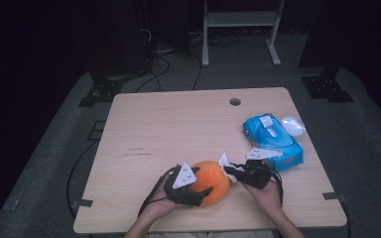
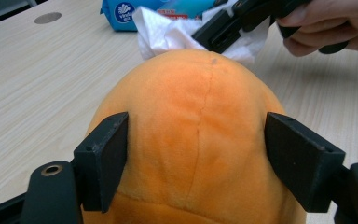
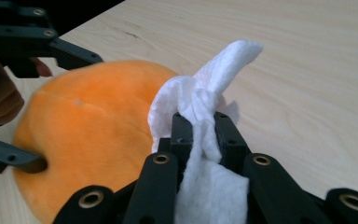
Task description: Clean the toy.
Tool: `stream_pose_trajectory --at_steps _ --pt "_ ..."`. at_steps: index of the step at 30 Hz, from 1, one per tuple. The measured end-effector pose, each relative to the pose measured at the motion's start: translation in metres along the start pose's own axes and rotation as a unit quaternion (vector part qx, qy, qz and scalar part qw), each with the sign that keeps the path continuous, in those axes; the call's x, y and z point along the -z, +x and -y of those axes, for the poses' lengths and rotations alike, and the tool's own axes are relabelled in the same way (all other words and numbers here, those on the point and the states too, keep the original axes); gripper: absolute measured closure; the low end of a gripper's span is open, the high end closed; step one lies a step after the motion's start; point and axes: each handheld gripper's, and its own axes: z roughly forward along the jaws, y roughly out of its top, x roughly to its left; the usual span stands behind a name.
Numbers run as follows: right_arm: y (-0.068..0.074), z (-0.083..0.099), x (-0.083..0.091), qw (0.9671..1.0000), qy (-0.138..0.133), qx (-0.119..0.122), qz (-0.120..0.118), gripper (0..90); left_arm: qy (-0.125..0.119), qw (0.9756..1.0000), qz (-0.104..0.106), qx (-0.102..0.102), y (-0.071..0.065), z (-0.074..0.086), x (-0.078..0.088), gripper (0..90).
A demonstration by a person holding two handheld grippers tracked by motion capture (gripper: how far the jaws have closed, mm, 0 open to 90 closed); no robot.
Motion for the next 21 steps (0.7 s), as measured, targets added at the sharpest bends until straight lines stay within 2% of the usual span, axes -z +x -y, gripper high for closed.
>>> stream_pose_trajectory --at_steps 3,6,8,10,12,14,16,18,19,21 --pt "0.007 -0.006 0.003 0.9999 -0.003 0.015 0.005 79.6 0.000 1.0000 0.003 0.002 0.002 0.002 0.001 24.1" --pt "0.016 -0.012 0.007 0.9994 -0.020 0.027 -0.014 79.6 -0.001 0.9999 0.006 0.010 0.004 0.003 0.002 24.2" --pt "0.018 -0.012 0.006 0.9993 -0.018 0.032 -0.013 79.6 0.002 0.9999 0.006 0.009 0.006 0.003 0.002 24.2" --pt "0.012 -0.008 0.004 0.9996 -0.013 0.021 -0.012 79.6 0.004 0.9999 0.006 0.013 0.009 0.003 0.003 24.3" --pt "0.005 -0.003 0.002 0.9999 -0.001 0.014 0.004 79.6 0.003 0.9997 0.006 0.022 0.012 0.004 0.003 24.2" --pt "-0.002 0.001 0.000 0.9999 0.009 -0.003 0.008 79.6 -0.001 0.9995 0.007 0.030 0.014 0.006 0.004 24.2" --pt "-0.002 0.001 0.000 0.9999 0.011 -0.001 0.009 79.6 -0.001 0.9995 0.008 0.029 0.013 0.006 0.004 24.2" --pt "0.004 -0.005 0.003 1.0000 -0.003 0.005 0.004 79.5 0.000 0.9997 0.009 0.024 0.013 0.006 0.004 24.2" --pt "0.009 -0.009 0.005 0.9998 -0.013 0.011 -0.006 79.5 -0.003 0.9997 0.009 0.024 0.012 0.006 0.003 24.2" --pt "0.018 -0.014 0.008 0.9991 -0.024 0.030 -0.018 79.5 -0.002 0.9998 0.010 0.019 0.010 0.005 0.001 24.1"
